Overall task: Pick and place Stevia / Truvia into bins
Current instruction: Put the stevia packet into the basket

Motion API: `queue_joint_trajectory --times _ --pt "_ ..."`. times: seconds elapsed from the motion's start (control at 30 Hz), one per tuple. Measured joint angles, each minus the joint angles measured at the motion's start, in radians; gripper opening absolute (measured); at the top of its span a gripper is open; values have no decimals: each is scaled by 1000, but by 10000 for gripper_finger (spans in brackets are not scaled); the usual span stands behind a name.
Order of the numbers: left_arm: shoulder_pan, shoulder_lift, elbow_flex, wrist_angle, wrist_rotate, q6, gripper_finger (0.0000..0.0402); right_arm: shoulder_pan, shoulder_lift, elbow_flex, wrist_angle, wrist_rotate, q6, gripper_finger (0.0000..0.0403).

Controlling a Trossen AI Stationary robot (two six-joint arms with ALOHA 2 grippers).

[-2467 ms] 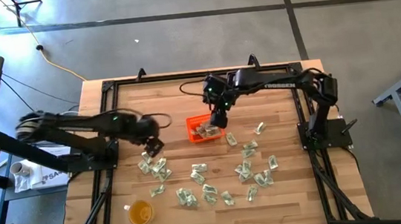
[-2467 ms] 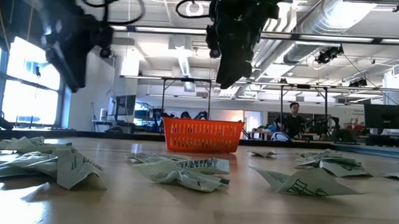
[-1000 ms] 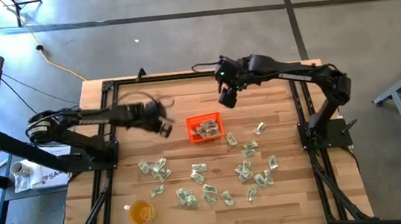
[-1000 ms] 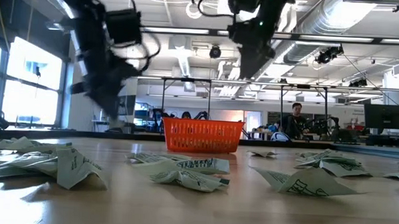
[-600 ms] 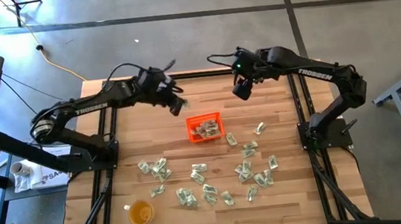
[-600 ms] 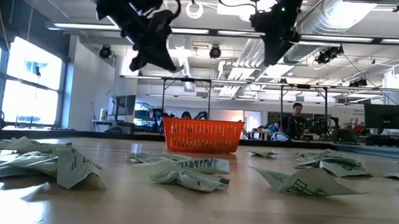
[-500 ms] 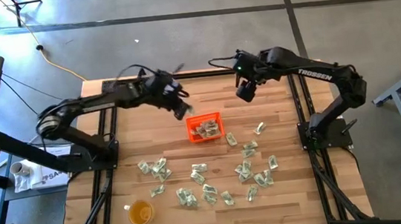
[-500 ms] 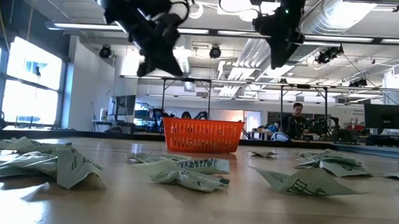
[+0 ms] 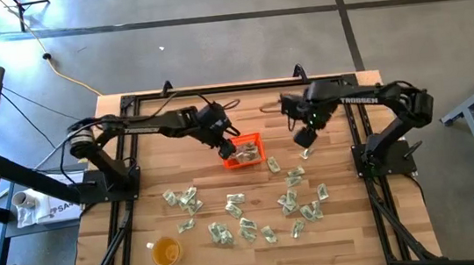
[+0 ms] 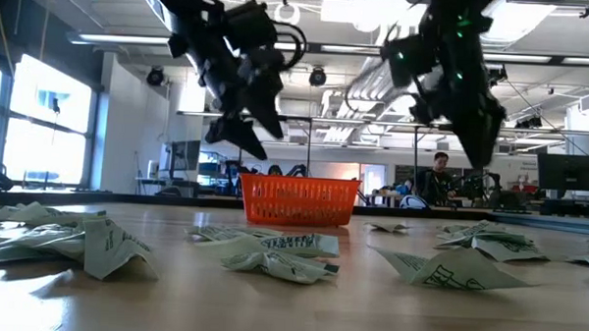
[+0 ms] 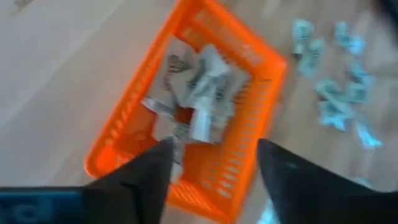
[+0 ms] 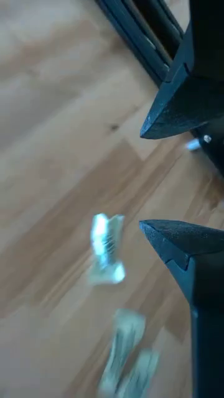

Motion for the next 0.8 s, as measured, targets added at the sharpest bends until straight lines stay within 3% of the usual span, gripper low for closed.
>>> queue_joint_trajectory --times 0.17,0.27,0.47,0.63,0.8 --pt "-2 -116 1 -227 16 87 372 75 0 -152 125 -36 -44 215" --pt "-3 -173 1 -335 -24 137 394 123 0 -207 227 -37 -90 215" --pt "-2 -212 1 -428 -104 153 364 179 0 -267 397 25 -180 215" --pt "-2 -209 0 -421 -108 153 345 187 0 -298 460 38 -287 215" --pt "-2 -205 0 -422 -103 153 340 179 -2 -363 502 20 -293 213"
